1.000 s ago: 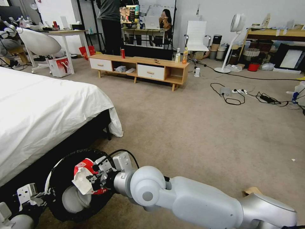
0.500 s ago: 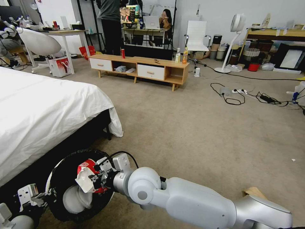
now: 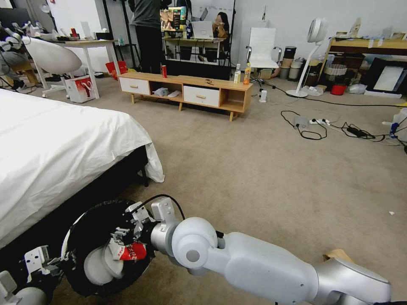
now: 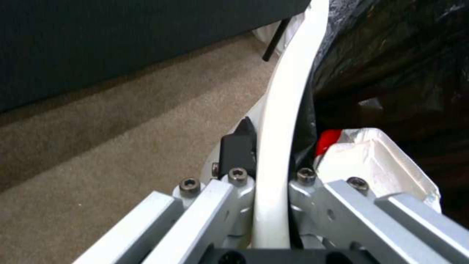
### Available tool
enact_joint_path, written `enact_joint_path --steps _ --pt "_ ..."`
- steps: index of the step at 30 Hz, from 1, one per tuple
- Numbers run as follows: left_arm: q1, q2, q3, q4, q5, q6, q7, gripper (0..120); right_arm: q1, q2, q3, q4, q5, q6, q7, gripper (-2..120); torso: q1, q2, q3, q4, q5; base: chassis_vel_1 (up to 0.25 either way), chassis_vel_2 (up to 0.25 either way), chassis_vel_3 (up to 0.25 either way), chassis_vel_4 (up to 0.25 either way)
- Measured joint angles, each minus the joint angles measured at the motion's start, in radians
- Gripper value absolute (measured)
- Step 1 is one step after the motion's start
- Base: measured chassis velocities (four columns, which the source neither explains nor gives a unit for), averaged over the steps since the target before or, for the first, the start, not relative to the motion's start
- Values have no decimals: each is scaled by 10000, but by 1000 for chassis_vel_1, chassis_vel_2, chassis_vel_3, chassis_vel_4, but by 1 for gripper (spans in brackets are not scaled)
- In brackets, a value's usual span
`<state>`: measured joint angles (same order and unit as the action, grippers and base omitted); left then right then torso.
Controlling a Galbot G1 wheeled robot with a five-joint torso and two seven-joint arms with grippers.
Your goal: Pick up the trash bin and place the garbage on the floor into it.
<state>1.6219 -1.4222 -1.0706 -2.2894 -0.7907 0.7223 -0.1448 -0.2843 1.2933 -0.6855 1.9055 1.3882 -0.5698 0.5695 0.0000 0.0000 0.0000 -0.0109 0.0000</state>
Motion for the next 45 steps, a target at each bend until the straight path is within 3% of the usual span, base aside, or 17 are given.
enact_joint_path --steps 9,13,18,21,22,24,25,27,32,34,45 --pt "14 7 6 87 28 -2 10 1 100 -322 724 988 248 -115 304 96 0 0 0 0 0 0 0 0 0" --pt "23 27 -4 97 32 -2 12 1 121 -579 1301 1559 344 -140 344 100 0 0 0 1 0 0 0 0 0" --pt "94 58 -37 137 99 -2 12 1 -414 -1543 2709 2430 129 196 86 100 0 1 0 1 3 0 0 0 0" --pt "140 55 -33 196 179 3 13 1 -1346 -2773 3751 2922 -1201 1309 -704 100 0 0 0 -4 3 0 0 0 0" --pt "140 55 -33 196 179 3 13 1 -1346 -2773 3751 2922 -1201 1309 -704 100 0 0 0 -4 3 0 0 0 0" --pt "220 26 -27 234 239 18 90 1 -2401 -3598 5041 3372 -2487 2283 -1251 100 0 0 -1 -7 3 0 0 0 0" --pt "220 26 -27 234 239 18 90 1 -2401 -3598 5041 3372 -2487 2283 -1251 100 0 0 -1 -7 3 0 0 0 0" --pt "363 -99 -141 139 291 5 139 1 -3128 -3879 6196 3468 -3384 3136 -1794 100 0 0 -1 8 4 0 0 0 0" --pt "411 -198 -148 45 412 -1 158 1 -4080 -4066 7758 3529 -4109 4014 -2243 100 0 0 -1 -2 3 0 0 0 0" --pt "480 -348 -66 -39 585 -15 194 1 -4951 -4136 8835 3458 -4943 4884 -2414 100 0 0 -1 1 2 0 0 0 0" --pt "563 -595 83 -176 1089 -92 417 1 -7520 -4302 10638 3308 -7780 6852 -2061 99 0 0 -1 -1 1 0 0 0 0"
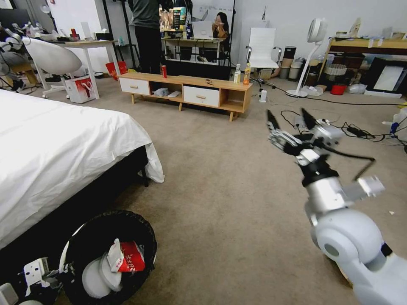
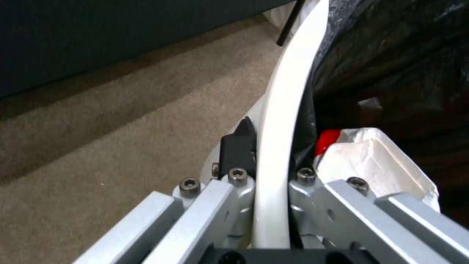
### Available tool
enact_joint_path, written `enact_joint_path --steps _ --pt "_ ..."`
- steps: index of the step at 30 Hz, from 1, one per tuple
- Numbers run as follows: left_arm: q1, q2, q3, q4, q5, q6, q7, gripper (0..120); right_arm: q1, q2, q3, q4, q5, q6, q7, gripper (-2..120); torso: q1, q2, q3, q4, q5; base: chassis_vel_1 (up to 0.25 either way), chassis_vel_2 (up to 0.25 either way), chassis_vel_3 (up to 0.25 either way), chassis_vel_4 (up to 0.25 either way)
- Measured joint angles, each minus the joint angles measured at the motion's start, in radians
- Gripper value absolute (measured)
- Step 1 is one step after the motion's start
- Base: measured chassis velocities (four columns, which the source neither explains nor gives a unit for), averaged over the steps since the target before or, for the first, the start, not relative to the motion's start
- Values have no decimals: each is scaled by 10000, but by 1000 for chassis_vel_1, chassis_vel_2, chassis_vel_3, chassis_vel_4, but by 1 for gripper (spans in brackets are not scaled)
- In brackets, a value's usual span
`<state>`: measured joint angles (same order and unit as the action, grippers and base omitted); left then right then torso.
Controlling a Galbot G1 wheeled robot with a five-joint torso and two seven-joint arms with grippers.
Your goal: Pick up the trash bin and place the garbage on the floor into it.
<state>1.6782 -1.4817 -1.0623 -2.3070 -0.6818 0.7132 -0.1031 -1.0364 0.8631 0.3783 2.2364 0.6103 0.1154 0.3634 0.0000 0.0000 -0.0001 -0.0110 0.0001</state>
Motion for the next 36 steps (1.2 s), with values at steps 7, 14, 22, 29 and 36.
enact_joint_path --steps 7,14,22,29,36 --pt "44 -115 141 -38 292 -76 181 1 -1921 716 1343 -94 -1400 605 3 99 -1 1 0 0 -1 0 0 0 0" --pt "36 -145 232 -59 430 -144 283 1 -2870 1935 2579 -244 -2548 731 -183 98 0 0 0 1 -3 0 0 0 0" --pt "-10 -164 291 28 826 -263 706 1 -3273 2616 2975 -209 -3107 801 -235 98 -1 1 1 0 -2 0 0 0 0" --pt "-17 -255 385 52 931 -359 844 1 -3613 3126 3148 -251 -3620 983 -363 98 0 0 1 1 -2 0 0 0 0" --pt "-33 -314 358 108 1186 -433 1049 1 -3808 3362 3211 -321 -3879 1123 -463 98 -1 1 0 2 -2 -14 -19 -24 -21"
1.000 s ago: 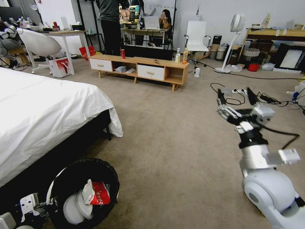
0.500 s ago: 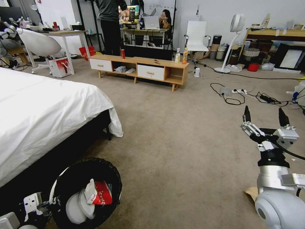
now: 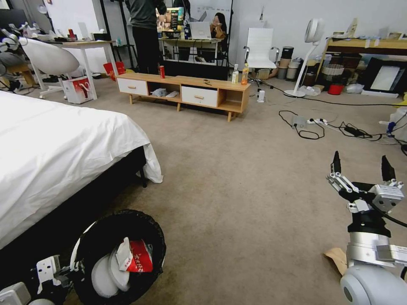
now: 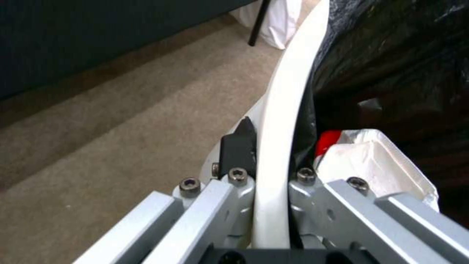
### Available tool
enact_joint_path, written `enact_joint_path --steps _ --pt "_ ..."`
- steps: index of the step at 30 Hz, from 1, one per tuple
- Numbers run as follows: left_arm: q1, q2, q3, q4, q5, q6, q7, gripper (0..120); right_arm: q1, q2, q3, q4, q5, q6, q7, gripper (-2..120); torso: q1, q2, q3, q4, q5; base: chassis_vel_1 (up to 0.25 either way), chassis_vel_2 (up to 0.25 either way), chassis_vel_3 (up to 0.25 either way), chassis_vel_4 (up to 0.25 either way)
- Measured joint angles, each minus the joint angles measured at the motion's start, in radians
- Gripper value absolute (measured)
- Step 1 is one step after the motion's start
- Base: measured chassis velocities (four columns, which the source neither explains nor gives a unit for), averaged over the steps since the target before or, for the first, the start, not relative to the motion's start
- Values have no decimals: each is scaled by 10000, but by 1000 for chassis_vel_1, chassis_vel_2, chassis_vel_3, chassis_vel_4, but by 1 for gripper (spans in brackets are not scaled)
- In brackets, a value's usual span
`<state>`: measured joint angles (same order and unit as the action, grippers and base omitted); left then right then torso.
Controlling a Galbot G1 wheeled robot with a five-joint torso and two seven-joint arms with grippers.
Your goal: Pick up the trash bin and place the garbage on the floor into it.
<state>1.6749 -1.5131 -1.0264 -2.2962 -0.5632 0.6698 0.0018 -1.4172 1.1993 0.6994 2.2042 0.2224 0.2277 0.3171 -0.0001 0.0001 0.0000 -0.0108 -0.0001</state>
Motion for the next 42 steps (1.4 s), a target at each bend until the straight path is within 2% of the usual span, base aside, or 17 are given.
enact_joint_path --steps 15,24,38,42 --pt "-61 -112 84 16 23 -117 25 1 -709 577 -636 87 -647 -22 -57 98 1 0 0 -1 0 -83 -80 -78 -85" --pt "-82 -126 110 46 113 -187 85 1 -1586 569 -1081 390 -1140 -700 -92 99 0 0 0 -2 1 -120 -130 -129 -117" --pt "-127 -133 89 67 180 -266 174 1 -1595 659 -1044 366 -1123 -789 -338 100 0 0 1 -7 0 -115 -110 -107 -124" --pt "-117 -122 33 75 142 -300 172 1 -1598 681 -1067 285 -1099 -637 -476 100 0 0 1 4 1 -12 -18 -14 -5"
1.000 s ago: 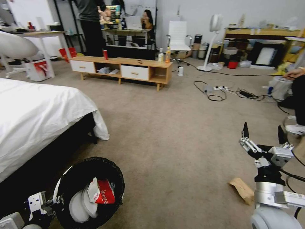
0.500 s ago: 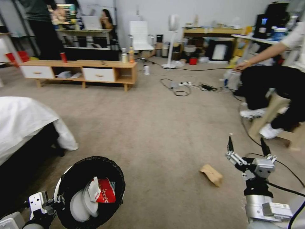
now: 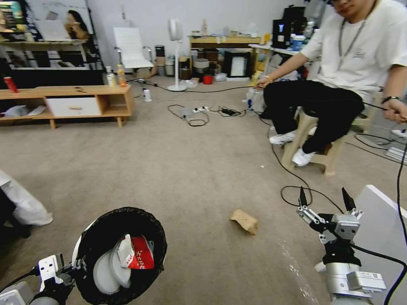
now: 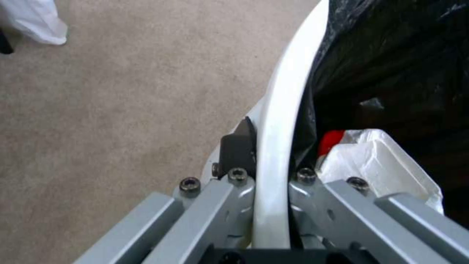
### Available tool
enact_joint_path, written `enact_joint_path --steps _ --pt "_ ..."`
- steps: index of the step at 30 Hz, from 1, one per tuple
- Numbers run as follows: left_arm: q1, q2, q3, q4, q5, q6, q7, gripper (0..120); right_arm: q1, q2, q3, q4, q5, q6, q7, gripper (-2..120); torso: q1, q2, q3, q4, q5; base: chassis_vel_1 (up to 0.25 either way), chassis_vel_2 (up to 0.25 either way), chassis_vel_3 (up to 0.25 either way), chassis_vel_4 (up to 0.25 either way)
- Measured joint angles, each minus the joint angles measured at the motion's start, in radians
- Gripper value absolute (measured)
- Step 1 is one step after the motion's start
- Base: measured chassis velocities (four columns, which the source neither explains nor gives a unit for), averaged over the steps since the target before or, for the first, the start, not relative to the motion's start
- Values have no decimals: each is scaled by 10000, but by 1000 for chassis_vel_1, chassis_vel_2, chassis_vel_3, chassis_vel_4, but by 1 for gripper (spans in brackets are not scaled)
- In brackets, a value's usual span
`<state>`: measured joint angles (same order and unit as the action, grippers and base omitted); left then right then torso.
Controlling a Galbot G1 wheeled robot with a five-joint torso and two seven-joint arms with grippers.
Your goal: Pick up the trash bin and place the garbage on the floor into it.
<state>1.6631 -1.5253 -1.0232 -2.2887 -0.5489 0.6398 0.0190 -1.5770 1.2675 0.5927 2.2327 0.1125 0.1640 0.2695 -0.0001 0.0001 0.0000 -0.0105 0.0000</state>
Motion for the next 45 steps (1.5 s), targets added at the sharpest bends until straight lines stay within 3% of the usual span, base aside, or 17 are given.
enact_joint_path --steps 27,45 --pt "18 -16 -195 92 -42 -80 -61 1 254 106 -309 -497 113 546 -167 100 0 0 -1 -5 0 -6 6 5 -4" --pt "61 -40 -175 87 -44 -116 -62 1 195 103 -225 -511 49 676 -178 100 2 -2 0 -5 1 -169 173 173 -167"
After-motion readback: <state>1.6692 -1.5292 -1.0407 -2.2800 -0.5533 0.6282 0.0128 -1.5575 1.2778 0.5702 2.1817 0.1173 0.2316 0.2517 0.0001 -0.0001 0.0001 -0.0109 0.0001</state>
